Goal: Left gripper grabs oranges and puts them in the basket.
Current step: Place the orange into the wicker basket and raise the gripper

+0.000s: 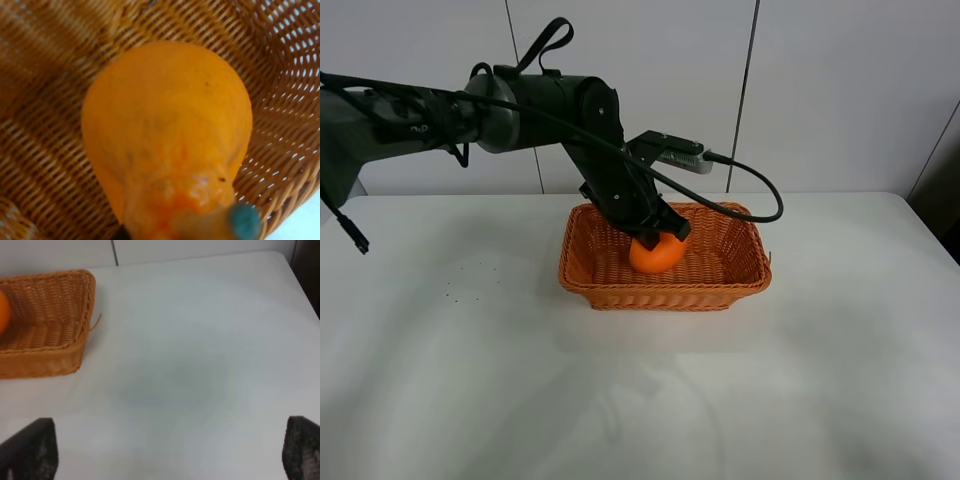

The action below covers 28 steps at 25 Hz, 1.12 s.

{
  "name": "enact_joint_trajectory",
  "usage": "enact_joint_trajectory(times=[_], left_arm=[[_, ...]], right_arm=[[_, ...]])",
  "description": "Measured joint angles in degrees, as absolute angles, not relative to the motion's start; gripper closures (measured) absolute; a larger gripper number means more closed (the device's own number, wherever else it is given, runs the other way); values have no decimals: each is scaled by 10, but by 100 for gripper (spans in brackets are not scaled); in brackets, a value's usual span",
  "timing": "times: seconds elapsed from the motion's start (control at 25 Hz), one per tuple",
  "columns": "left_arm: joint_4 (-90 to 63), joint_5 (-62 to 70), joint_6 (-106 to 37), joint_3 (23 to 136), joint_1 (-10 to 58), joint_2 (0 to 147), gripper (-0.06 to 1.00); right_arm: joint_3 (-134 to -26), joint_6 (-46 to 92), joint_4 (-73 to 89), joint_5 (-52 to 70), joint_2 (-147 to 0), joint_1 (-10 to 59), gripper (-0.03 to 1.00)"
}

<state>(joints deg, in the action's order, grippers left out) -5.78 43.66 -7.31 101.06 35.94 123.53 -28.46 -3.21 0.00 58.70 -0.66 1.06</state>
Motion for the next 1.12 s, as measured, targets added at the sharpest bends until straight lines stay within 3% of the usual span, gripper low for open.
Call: enact_joint_trajectory(times=[0.24, 0.44, 0.6, 0.84, 1.12], left_arm=[[-58, 437, -73, 1011, 359, 1237, 78], [-58, 439, -73, 1011, 359, 1237, 44], [-58, 439, -81, 1011, 359, 1237, 28], [-58, 442, -85, 1011, 359, 1237, 18], [-59, 441, -86, 1012, 359, 1237, 16]], right_arm=[[-285, -32, 0, 587, -7, 11, 27], [-285, -32, 0, 587, -7, 11, 27], [-285, -32, 0, 587, -7, 11, 27], [-285, -32, 0, 587, -7, 11, 27], [-285, -32, 0, 587, -7, 11, 27]])
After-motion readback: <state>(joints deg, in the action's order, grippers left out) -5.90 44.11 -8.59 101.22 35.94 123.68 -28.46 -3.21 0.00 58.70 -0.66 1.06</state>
